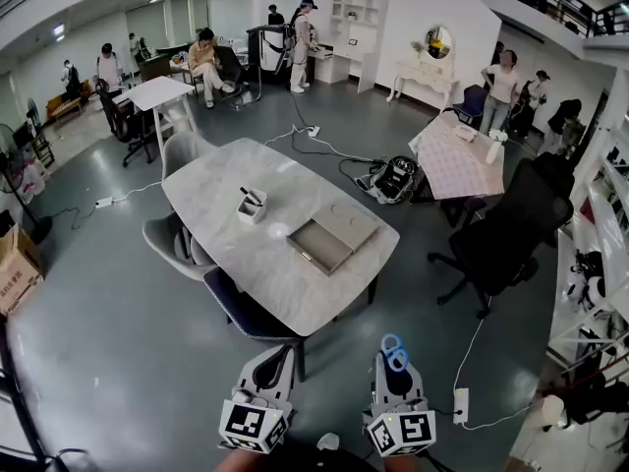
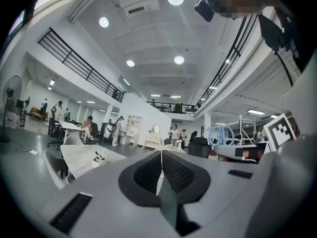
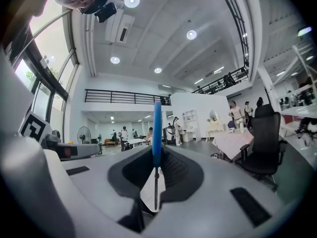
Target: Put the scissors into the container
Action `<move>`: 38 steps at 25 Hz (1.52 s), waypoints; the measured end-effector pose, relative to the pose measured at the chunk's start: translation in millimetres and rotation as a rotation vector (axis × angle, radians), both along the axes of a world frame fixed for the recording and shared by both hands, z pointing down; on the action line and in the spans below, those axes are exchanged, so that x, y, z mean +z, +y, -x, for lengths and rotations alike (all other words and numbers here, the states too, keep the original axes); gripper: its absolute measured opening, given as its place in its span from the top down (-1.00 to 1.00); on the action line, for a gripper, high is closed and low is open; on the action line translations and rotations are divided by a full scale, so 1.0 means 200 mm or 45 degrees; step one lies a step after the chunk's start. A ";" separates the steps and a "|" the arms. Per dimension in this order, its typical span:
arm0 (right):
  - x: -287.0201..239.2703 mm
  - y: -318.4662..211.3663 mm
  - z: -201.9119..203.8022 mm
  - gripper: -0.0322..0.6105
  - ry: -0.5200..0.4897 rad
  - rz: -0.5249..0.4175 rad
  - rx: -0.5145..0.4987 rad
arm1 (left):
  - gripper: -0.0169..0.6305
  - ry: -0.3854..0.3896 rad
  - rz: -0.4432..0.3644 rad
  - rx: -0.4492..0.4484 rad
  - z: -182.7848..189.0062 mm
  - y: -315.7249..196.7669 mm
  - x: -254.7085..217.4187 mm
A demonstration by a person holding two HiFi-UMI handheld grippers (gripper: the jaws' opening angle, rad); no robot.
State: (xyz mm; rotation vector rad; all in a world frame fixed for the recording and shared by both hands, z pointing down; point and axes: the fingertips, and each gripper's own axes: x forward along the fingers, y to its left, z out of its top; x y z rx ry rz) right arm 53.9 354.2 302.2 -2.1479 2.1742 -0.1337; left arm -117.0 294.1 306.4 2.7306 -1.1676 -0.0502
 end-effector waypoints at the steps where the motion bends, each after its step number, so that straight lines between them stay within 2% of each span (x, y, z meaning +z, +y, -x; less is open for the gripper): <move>1: 0.00 0.01 -0.01 0.80 0.000 -0.003 -0.001 | 0.90 0.002 0.001 -0.006 0.00 0.01 0.00; 11: 0.04 0.10 -0.14 0.80 0.000 0.017 -0.055 | 0.90 -0.008 -0.003 -0.106 -0.05 0.09 0.02; 19: 0.08 0.05 -0.21 0.80 -0.004 0.030 -0.091 | 0.90 -0.011 0.017 -0.145 -0.09 0.08 0.06; 27: 0.10 -0.17 -0.24 0.80 0.003 0.031 -0.084 | 0.90 -0.007 -0.014 -0.107 -0.16 -0.15 0.05; 38: 0.11 -0.73 -0.29 0.80 -0.007 0.041 -0.052 | 0.90 -0.005 -0.001 -0.067 -0.23 -0.74 0.06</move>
